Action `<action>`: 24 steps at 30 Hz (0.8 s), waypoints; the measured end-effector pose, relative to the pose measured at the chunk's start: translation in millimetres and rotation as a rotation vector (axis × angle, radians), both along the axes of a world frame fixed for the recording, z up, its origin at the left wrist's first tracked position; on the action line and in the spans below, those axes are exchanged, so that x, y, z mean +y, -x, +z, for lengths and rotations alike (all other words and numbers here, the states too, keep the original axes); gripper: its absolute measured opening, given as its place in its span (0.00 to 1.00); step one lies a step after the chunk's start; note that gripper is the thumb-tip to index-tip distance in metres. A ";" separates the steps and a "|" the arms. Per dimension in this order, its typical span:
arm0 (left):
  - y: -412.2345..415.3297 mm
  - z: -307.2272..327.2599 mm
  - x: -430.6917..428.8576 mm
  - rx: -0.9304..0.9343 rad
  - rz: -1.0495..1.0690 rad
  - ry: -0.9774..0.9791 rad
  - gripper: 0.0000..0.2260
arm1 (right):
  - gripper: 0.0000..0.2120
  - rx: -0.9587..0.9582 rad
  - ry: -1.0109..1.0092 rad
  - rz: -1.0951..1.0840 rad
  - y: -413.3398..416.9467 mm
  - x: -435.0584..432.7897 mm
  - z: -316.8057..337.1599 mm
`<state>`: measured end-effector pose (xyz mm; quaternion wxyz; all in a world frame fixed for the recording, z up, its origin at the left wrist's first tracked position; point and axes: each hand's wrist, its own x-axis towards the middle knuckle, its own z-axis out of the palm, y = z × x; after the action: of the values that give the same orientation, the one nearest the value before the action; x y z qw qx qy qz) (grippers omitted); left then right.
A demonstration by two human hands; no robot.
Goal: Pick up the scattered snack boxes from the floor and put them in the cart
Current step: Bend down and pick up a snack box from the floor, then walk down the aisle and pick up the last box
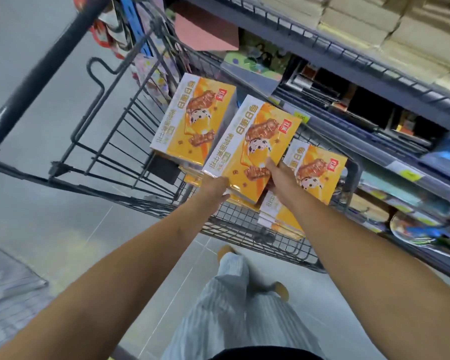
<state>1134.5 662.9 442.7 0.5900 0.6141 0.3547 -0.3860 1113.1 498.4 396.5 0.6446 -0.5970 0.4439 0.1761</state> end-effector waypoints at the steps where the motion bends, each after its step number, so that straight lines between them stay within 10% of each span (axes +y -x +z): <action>1: 0.9 2.4 -0.1 -0.009 0.010 0.008 0.20 | 0.32 0.006 -0.005 0.009 -0.3 0.4 3.2; 16: 58.1 56.1 -54.8 -0.088 -0.117 -0.028 0.29 | 0.09 -0.176 0.003 -0.168 102.2 -50.7 81.6; 24: 207.3 76.1 -139.7 -0.171 -0.512 0.080 0.24 | 0.18 -0.249 0.039 -0.401 288.5 -117.3 82.1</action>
<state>927.2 523.2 518.8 0.5246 0.6903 0.1212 -0.4833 824.6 381.1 478.6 0.7048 -0.5263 0.4741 -0.0394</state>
